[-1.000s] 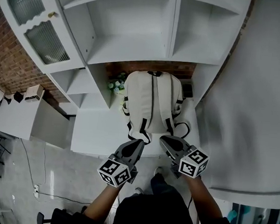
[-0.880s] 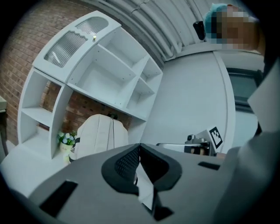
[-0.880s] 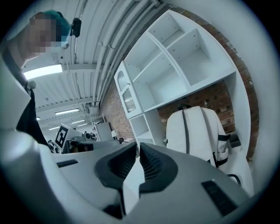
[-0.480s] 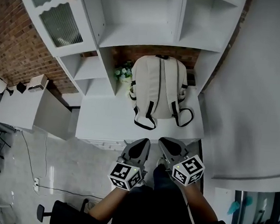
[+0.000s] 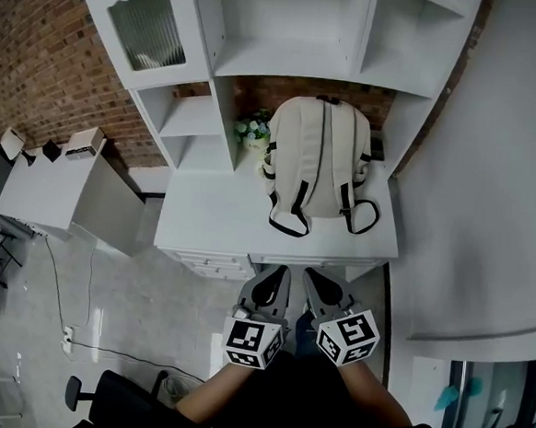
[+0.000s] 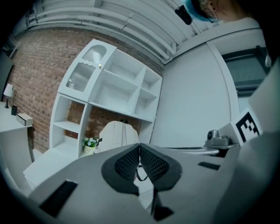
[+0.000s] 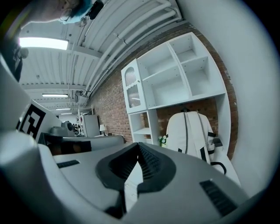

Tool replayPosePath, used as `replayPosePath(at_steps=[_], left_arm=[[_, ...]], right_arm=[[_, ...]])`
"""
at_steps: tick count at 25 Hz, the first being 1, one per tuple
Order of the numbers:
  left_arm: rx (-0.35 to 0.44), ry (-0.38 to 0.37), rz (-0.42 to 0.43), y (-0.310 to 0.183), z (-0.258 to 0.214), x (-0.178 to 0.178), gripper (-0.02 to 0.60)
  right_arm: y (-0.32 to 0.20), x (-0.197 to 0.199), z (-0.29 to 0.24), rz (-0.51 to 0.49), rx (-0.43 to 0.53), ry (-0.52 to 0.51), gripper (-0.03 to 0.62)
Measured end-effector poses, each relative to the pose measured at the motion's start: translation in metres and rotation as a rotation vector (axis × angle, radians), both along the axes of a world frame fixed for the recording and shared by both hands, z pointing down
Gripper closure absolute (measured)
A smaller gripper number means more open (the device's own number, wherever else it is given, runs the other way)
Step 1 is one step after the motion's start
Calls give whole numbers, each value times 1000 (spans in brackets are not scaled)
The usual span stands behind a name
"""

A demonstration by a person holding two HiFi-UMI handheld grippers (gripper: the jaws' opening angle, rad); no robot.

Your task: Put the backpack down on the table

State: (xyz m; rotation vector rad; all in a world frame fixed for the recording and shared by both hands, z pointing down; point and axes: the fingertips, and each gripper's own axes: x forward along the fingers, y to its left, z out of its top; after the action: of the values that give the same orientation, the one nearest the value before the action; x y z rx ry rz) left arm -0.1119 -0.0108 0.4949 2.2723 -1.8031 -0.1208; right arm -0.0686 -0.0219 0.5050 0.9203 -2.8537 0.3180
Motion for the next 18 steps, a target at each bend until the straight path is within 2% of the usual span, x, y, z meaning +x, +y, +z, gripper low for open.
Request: replayPosePath(at_steps=[6, 13, 18], left_arm=[[22, -17, -45, 13, -1, -4, 563], [60, -124, -47, 17, -5, 2, 563], [55, -121, -27, 14, -1, 11, 563]], right_arm=[[14, -3, -1, 39, 14, 13, 576], [20, -1, -5, 46, 36, 14, 577], [19, 3, 0, 63, 40, 39, 577]])
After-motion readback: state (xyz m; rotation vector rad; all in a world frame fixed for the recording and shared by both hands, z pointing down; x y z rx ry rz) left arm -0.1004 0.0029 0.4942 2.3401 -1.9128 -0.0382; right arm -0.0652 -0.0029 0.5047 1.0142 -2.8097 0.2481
